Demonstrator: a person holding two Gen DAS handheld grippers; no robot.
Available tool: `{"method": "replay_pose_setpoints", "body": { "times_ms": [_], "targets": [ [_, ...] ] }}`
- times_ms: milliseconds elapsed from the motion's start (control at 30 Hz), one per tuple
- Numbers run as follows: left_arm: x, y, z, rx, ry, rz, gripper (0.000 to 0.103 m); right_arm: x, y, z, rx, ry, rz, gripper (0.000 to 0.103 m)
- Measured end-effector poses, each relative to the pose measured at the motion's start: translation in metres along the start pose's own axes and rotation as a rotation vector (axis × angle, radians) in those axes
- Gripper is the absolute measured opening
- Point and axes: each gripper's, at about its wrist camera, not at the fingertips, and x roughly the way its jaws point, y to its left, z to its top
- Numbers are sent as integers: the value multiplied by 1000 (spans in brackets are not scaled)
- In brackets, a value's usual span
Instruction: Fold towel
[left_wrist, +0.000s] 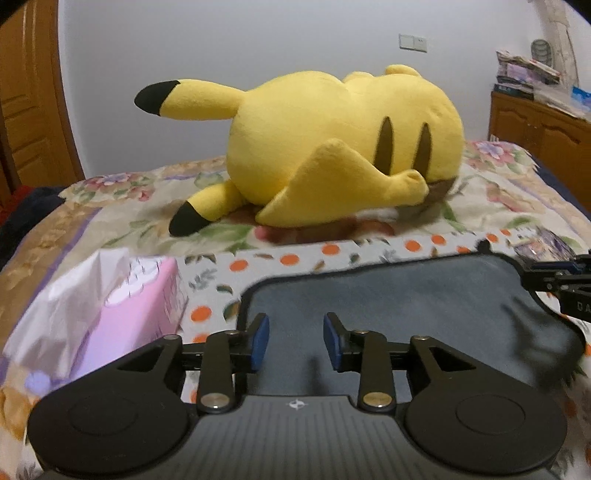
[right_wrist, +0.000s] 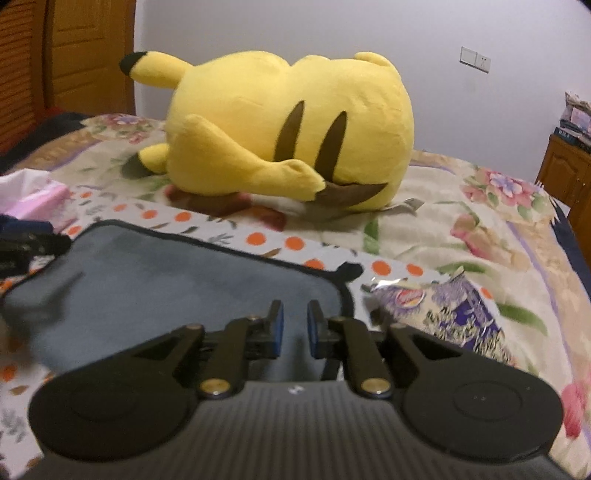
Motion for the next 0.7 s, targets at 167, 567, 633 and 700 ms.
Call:
{"method": "replay_pose_setpoints", "body": {
  "times_ms": [167,567,633,700],
  "targets": [
    [-14,-7,-15,6,20,-24,38,-17,8,-13,11,11,30,14],
    [-38,-10,-37,11,43,-42,62,-39,9,-37,50,14,44,46],
    [-42,-10,-38,11,45,-41,66,-44,9,-38,48,7,41,53],
    [-46,-10,-40,16,48,-49,71,-50,10,-39,51,-2,42,65]
  ]
}}
